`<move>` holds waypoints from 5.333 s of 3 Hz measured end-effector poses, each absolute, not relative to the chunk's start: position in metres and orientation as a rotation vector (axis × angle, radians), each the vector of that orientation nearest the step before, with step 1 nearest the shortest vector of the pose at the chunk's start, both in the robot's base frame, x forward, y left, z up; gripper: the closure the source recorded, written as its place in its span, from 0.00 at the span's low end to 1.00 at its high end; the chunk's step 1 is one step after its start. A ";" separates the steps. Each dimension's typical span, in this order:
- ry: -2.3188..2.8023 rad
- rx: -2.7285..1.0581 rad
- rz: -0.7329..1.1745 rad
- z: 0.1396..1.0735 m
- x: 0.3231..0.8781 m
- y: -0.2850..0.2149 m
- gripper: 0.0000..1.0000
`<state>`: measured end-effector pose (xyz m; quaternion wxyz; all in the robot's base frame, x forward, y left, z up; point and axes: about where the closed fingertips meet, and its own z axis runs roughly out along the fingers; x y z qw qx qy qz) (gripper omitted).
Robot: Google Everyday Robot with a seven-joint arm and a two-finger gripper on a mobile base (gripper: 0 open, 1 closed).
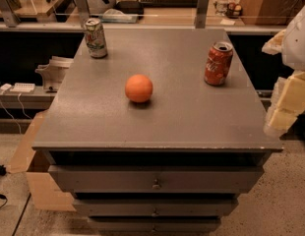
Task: Pick coke can
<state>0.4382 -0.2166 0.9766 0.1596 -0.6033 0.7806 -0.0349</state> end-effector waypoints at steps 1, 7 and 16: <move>2.231 -1.724 -0.100 0.977 0.438 -0.217 0.00; 1.984 -1.150 0.280 0.920 0.614 -0.248 0.00; 1.655 -1.201 0.499 0.960 0.669 -0.174 1.00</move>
Offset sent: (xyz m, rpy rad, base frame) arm 0.0842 -0.0077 0.0023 0.2591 -0.1165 -0.0537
